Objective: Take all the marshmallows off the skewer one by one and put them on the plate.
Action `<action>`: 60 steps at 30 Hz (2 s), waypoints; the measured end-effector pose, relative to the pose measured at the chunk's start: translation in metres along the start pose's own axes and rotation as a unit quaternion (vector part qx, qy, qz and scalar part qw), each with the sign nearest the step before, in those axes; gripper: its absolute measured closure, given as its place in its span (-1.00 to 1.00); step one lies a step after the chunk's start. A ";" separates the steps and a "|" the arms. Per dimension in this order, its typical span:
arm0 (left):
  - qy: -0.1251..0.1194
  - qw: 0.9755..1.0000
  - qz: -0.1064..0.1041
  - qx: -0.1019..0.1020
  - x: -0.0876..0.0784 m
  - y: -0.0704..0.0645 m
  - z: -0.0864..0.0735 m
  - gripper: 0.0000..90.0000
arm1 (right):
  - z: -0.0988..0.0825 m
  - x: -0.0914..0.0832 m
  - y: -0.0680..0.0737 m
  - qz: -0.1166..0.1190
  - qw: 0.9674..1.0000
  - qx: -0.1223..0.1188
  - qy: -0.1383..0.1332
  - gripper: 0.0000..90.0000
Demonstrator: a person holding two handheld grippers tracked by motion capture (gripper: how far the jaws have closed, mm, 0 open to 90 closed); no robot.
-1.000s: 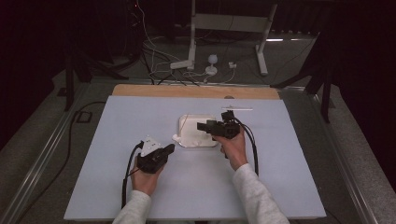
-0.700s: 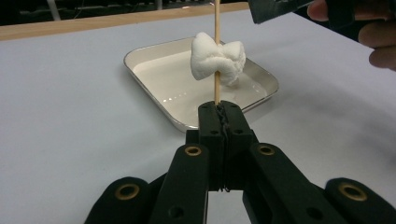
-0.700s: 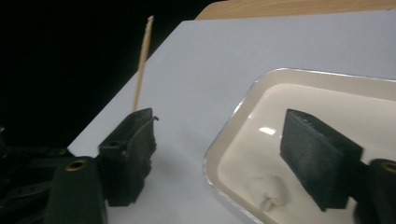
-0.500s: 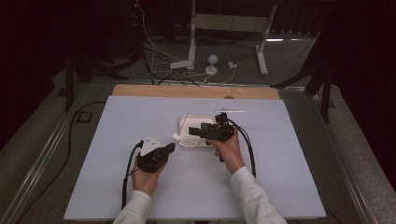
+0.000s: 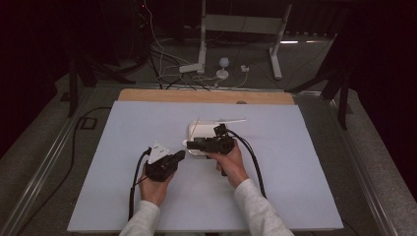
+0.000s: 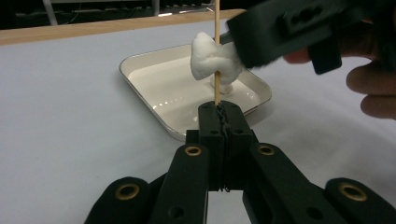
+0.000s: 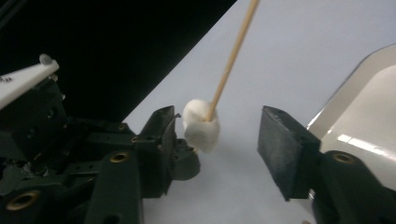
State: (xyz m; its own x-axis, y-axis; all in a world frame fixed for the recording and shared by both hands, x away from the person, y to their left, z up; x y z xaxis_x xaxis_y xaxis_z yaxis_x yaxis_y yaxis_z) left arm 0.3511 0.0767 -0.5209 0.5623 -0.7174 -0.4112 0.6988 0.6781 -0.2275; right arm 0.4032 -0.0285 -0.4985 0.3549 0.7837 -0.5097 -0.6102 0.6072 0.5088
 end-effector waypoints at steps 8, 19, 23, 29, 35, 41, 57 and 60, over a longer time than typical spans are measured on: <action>-0.001 1.000 -0.001 -0.001 0.000 0.000 0.000 1.00 | -0.005 0.009 0.007 0.016 1.000 0.013 0.015 0.31; 0.000 1.000 -0.003 0.001 0.001 -0.001 0.000 1.00 | -0.005 0.011 0.007 0.032 0.998 0.038 0.026 0.60; 0.001 1.000 -0.005 0.006 0.001 -0.002 0.000 1.00 | -0.005 0.010 0.007 0.031 0.998 0.041 0.029 0.65; 0.004 1.000 -0.003 0.019 0.002 -0.003 -0.001 1.00 | -0.003 0.006 0.005 0.025 0.998 0.045 0.023 0.69; 0.028 0.999 0.008 0.040 0.003 -0.003 -0.006 1.00 | 0.003 0.001 0.002 0.017 0.998 0.052 0.005 0.72; 0.024 0.998 -0.008 0.053 0.006 -0.012 -0.005 1.00 | 0.026 -0.028 -0.012 0.005 0.997 0.068 -0.038 0.73; 0.026 0.997 -0.013 0.066 0.003 -0.013 -0.006 1.00 | 0.040 -0.040 -0.023 -0.012 0.995 0.078 -0.062 0.73; 0.026 0.997 -0.013 0.067 0.002 -0.013 -0.006 1.00 | 0.044 -0.043 -0.024 -0.014 0.995 0.077 -0.068 0.73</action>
State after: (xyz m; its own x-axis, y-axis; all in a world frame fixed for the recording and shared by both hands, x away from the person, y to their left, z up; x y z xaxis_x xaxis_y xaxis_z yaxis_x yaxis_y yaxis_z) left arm 0.3407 0.0674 -0.5239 0.5229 -0.7227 -0.4520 0.7675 0.6299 -0.1192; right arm 0.4339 -0.0713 -0.4585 0.4691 0.7698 -0.4328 -0.4866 0.6343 0.6008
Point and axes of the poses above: each handheld gripper's, and its own axes: x roughly forward along the jaws, z roughly out of its top, y roughly to its left, the point moved 8 cm from there along x, roughly forward along the jaws, and after that the axes turned 10 degrees about -z, right-handed, at the moved point
